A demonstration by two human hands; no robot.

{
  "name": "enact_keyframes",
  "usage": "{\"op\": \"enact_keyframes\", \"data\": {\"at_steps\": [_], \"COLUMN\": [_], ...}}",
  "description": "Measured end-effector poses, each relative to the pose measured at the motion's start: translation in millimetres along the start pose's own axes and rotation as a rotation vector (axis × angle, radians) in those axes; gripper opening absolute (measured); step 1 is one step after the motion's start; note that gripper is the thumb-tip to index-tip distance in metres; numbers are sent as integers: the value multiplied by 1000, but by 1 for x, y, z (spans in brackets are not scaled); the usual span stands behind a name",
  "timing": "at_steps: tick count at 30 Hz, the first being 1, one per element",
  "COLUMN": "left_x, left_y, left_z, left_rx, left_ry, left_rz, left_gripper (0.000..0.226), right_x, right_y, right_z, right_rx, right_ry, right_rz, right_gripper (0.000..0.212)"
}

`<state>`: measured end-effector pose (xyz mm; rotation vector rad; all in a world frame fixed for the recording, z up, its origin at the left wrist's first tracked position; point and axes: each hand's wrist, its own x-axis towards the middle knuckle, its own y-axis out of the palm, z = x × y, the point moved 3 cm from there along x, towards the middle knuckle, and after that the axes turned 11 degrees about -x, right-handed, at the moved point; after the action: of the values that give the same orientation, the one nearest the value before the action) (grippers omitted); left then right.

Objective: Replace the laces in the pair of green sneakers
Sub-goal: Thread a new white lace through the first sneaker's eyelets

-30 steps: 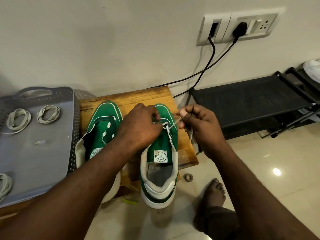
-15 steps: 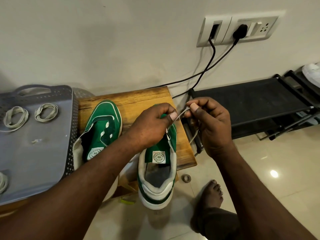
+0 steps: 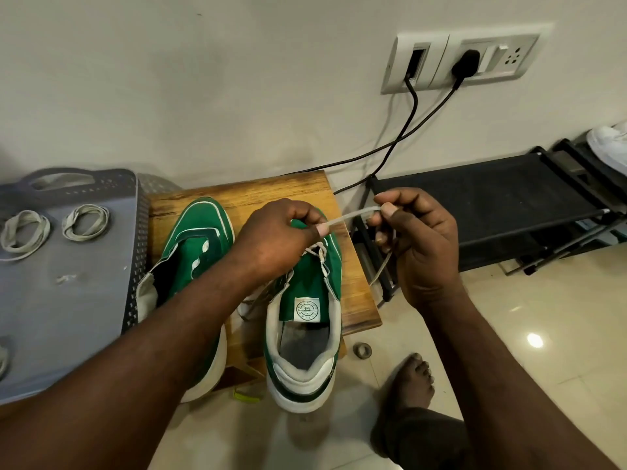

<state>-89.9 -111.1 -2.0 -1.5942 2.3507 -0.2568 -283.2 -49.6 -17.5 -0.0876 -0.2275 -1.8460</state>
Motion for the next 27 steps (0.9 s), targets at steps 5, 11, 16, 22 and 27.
{"op": "enact_keyframes", "data": {"at_steps": [5, 11, 16, 22, 27], "left_x": [-11, -7, 5, 2, 1], "left_y": [15, 9, -11, -6, 2], "left_z": [-19, -23, 1, -7, -8], "left_rx": [-273, -318, -175, -276, -124], "left_ry": [12, 43, -114, -83, 29], "left_rz": [188, 145, -114, 67, 159], "left_gripper": [19, 17, 19, 17, 11], "right_x": [-3, -2, 0, -3, -5], "right_y": [9, 5, 1, 9, 14], "right_z": [-4, -5, -5, -7, -11], "right_rx": [-45, -48, -56, -91, -154], "right_ry": [-6, 7, 8, 10, 6], "right_rz": [51, 31, 7, 49, 84], "right_gripper": [17, 16, 16, 16, 15]}}
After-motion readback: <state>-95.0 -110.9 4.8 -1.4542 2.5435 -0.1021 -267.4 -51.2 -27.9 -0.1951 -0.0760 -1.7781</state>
